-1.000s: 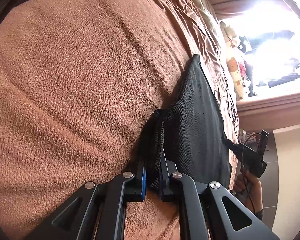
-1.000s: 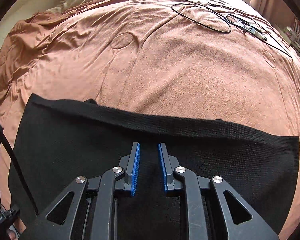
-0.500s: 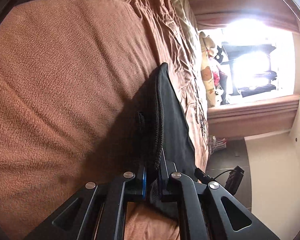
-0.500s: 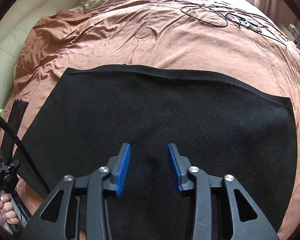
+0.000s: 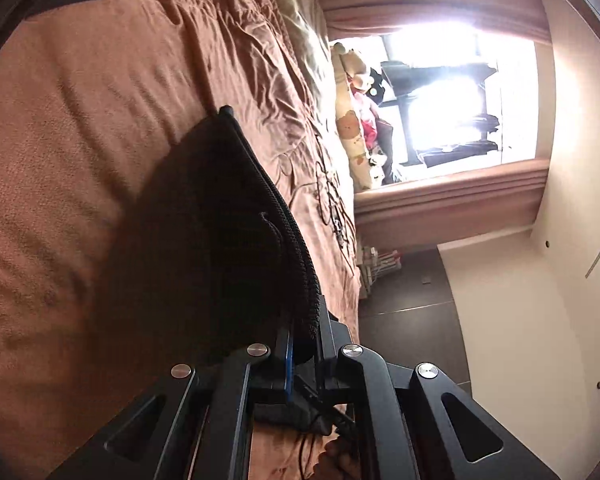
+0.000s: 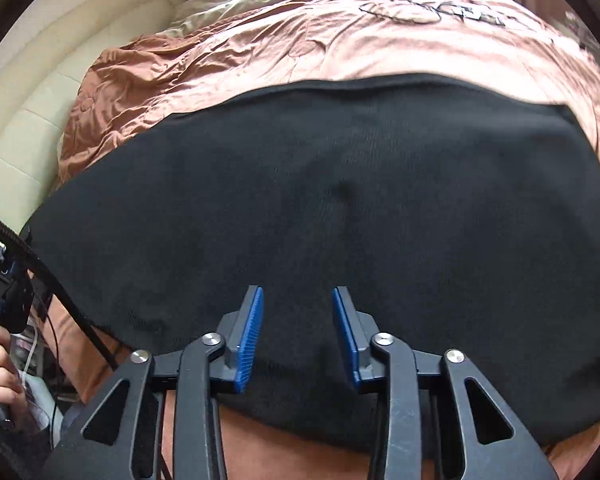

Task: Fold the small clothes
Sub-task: 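Lift the shirt edge with both grippers and fold it over onto itself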

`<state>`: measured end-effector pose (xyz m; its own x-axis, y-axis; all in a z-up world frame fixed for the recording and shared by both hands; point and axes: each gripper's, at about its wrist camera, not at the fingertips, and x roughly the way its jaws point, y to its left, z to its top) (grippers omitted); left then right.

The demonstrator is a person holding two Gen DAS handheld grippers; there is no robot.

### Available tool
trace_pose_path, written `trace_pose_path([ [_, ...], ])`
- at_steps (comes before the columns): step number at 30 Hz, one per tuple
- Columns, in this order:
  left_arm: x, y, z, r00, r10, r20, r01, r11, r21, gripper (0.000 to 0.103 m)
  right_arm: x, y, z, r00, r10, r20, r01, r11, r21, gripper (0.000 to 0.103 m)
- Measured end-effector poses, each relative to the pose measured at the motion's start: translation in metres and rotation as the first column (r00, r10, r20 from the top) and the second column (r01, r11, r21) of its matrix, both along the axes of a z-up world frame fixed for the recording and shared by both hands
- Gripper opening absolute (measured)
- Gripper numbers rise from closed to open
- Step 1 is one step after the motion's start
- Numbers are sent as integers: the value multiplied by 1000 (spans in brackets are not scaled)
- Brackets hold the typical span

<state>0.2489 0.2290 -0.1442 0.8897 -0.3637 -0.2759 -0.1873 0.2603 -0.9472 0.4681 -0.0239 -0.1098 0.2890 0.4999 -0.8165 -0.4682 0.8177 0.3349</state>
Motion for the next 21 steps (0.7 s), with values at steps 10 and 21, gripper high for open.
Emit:
trace_pose_path([
  [10,28,-7,35,993,-49,106,51,999,-15,7,-14,-16,-11,998,-6,-61,8,999,38,16],
  [21,55,-31,67,978,-129,163,130,991,6,7,-10,-41,-9,990,-8,-143,25,993,119,7],
])
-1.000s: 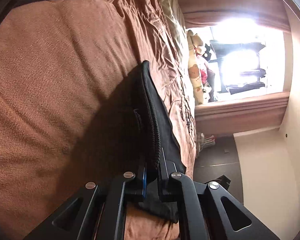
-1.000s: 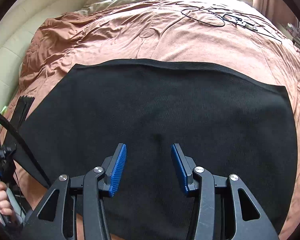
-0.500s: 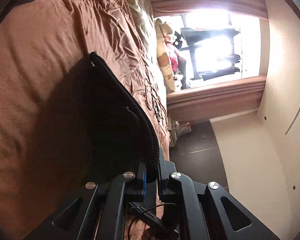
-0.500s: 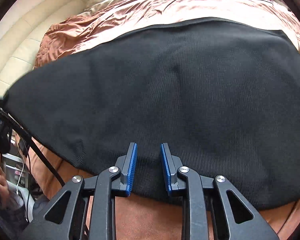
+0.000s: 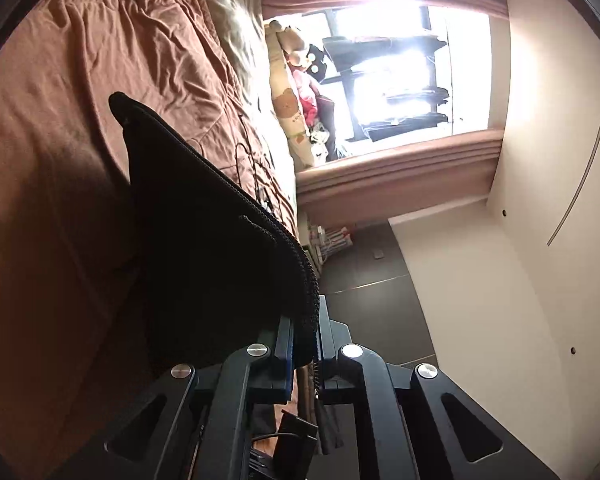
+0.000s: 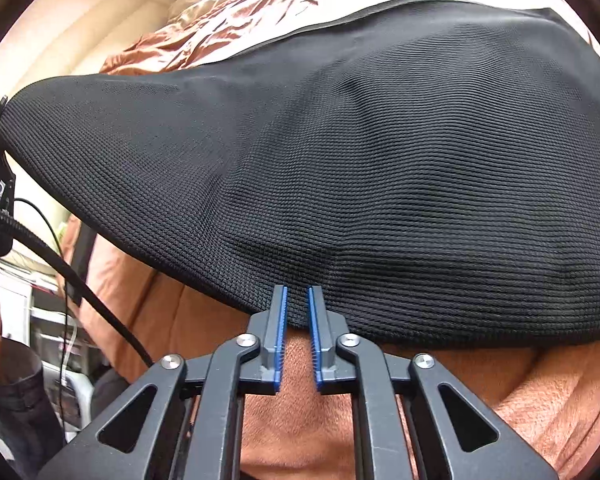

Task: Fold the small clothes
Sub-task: 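Lift the shirt edge with both grippers and fold it over onto itself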

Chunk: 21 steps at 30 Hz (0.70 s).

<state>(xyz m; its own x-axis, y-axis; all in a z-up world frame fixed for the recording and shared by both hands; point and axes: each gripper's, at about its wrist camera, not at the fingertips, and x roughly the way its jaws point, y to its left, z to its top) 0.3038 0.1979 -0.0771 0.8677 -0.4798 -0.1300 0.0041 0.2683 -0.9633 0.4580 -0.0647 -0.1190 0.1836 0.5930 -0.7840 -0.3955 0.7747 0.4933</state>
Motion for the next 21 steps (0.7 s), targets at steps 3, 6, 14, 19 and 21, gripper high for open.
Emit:
trace_pose_path([
  [3,14,-8,8,1000,-21,7,21,1000,13,7,10,-8,9,999,-25,25,24,999,23,7],
  [6,21,-17,16,999,-37,13,37,999,26,7,19,-7,11,999,-30,33,28,999,44,7],
  [14,41,-42,33,996,-84,11,83,994,70,7,22,4,-15,999,-19,-35,21,998,62,6],
  [19,52,-59,42,993,-115,23,112,990,81,7,26,-15,-1,999,-27,-29,29,995,91,6],
  [21,57,-67,46,991,-128,24,125,988,87,7,25,-27,10,1000,-26,-9,26,995,97,6],
])
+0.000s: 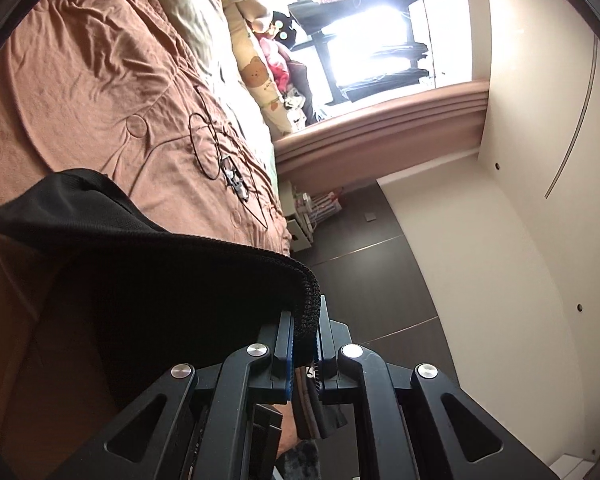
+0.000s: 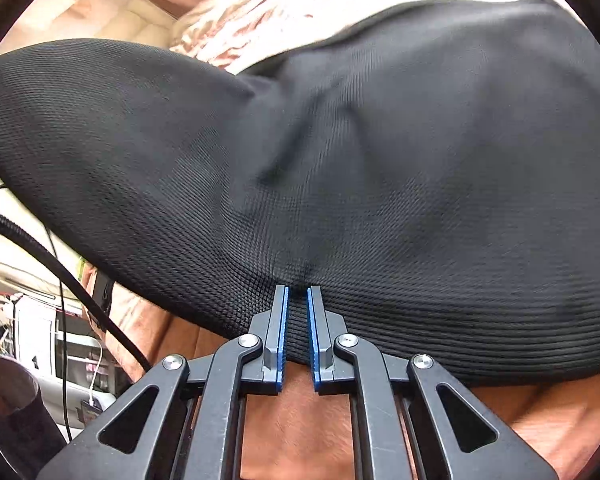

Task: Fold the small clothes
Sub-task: 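Lift the shirt edge with both grippers and fold it over onto itself, then open both grippers and release the folded shirt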

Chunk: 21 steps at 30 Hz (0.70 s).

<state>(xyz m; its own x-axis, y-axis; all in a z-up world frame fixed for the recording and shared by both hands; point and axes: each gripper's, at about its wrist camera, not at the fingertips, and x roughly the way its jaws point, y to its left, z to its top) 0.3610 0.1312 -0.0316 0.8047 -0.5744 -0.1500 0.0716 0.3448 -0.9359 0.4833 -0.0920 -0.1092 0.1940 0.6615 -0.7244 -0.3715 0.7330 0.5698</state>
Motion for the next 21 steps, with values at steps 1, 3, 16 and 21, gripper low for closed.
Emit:
trace_pose_path([
  [1,3,-4,1,1000,-8,-2,8,1000,3,7,-1,-9,5,1000,-1,5,1,1000,1,6],
  [3,12,-13,2,1000,-25,-5,25,1000,8,7,-3,-21,16,999,-4,40,4,1000,1,6],
  [16,55,-97,3,984,-176,-30,178,982,60,7,-32,-130,71,977,-122,176,120,993,24,63],
  [21,72,-134,-8,970,-236,-61,240,968,73,7,-50,-166,83,965,-142,218,147,989,-3,63],
])
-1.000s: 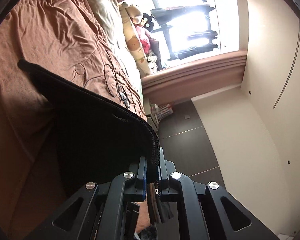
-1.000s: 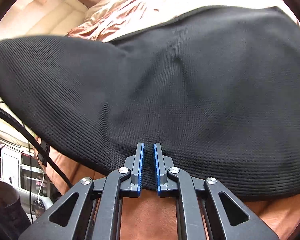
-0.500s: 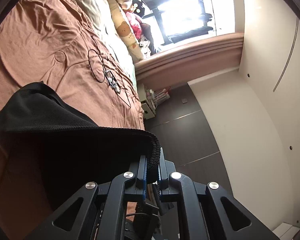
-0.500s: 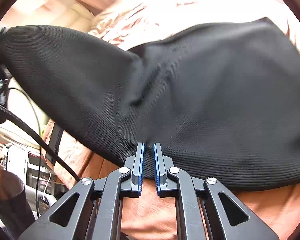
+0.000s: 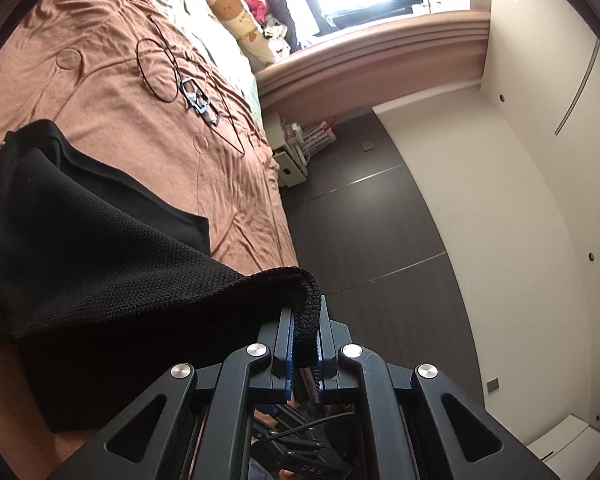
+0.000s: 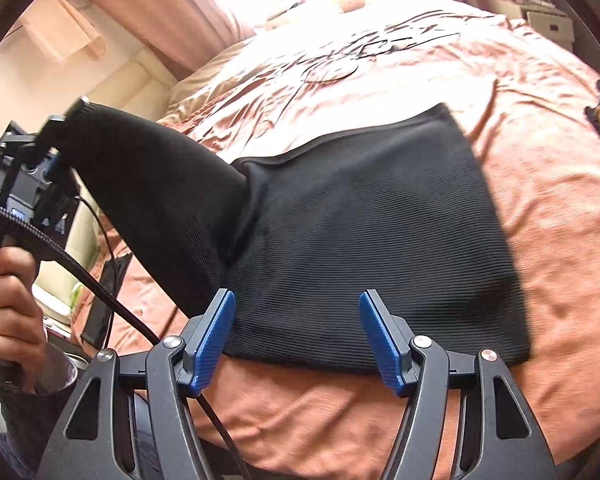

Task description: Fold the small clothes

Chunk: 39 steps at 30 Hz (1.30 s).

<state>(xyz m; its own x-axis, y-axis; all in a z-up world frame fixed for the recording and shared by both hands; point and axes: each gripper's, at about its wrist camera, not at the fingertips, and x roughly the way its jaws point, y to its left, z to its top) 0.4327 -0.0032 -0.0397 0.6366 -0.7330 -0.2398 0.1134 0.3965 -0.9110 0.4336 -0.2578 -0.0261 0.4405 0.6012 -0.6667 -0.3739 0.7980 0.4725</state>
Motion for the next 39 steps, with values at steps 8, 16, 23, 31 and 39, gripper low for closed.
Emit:
trace_pose_path([
  [8,23,-60,-27,994,-91,-63,93,995,30,7,-26,-53,17,998,-64,17,65,998,-25,63],
  [16,40,-124,-66,965,-187,-185,205,975,83,8,-46,-93,21,993,-117,-17,117,993,-22,63],
  [23,36,-129,-82,950,-208,-235,231,970,75,78,-43,-92,11,995,-74,-70,70,995,-66,63],
  [31,15,-81,-90,956,-83,-282,141,971,191,79,-11,-57,8,997,50,-59,-61,976,-209,63],
  [39,-8,-35,-110,939,48,-339,59,953,297,79,23,-15,-13,986,142,-88,-165,913,-373,63],
])
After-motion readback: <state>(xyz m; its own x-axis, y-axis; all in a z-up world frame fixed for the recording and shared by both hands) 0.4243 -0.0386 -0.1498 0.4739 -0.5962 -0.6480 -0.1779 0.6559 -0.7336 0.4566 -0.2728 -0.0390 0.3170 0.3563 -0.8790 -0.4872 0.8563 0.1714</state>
